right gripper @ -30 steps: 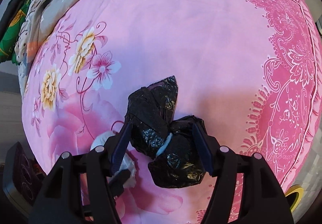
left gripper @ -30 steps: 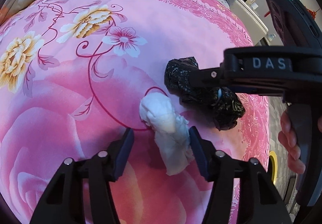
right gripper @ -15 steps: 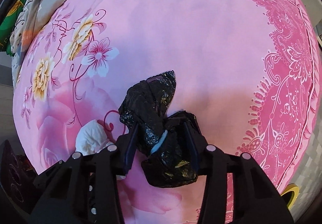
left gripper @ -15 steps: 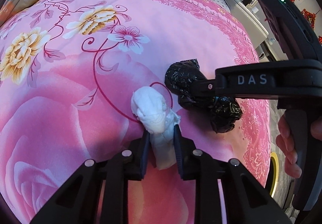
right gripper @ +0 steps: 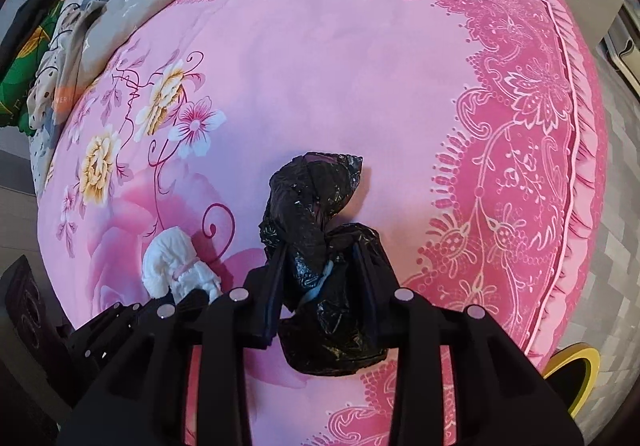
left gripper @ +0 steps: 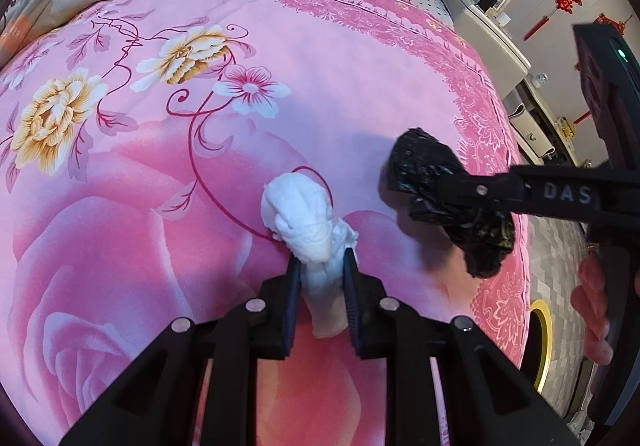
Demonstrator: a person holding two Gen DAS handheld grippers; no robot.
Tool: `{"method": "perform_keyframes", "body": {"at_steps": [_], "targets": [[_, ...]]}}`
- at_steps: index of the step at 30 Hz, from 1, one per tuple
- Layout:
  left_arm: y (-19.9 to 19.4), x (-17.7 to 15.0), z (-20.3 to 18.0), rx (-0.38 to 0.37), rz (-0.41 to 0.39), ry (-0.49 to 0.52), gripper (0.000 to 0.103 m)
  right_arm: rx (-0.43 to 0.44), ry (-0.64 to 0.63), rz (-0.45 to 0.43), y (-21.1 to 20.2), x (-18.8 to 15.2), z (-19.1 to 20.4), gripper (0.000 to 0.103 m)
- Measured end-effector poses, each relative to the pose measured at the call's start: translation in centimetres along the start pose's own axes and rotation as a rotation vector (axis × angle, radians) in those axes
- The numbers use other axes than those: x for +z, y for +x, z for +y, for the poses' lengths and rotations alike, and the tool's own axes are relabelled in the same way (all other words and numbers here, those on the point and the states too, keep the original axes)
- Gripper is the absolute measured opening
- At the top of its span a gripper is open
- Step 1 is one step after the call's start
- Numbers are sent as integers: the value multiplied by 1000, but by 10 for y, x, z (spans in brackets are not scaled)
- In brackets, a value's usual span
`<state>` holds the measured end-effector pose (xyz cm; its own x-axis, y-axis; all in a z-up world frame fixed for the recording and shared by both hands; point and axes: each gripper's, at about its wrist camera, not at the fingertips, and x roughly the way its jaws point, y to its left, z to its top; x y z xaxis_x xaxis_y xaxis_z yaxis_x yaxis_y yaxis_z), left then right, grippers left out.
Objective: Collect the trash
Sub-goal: 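Lift the tissue and black bag and carry both over the yellow bin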
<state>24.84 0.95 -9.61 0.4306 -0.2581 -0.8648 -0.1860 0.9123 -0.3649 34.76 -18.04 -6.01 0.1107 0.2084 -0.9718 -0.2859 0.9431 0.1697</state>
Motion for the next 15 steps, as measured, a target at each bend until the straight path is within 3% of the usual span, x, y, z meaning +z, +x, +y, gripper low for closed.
{"method": "perform_keyframes", "body": {"at_steps": [7, 15], "targets": [[-18, -5, -14, -15, 6, 12, 19, 8, 67, -36, -37, -30, -27, 32], [-46, -16, -65, -48, -9, 106, 19, -2, 135, -110, -95, -79, -72, 32]]}}
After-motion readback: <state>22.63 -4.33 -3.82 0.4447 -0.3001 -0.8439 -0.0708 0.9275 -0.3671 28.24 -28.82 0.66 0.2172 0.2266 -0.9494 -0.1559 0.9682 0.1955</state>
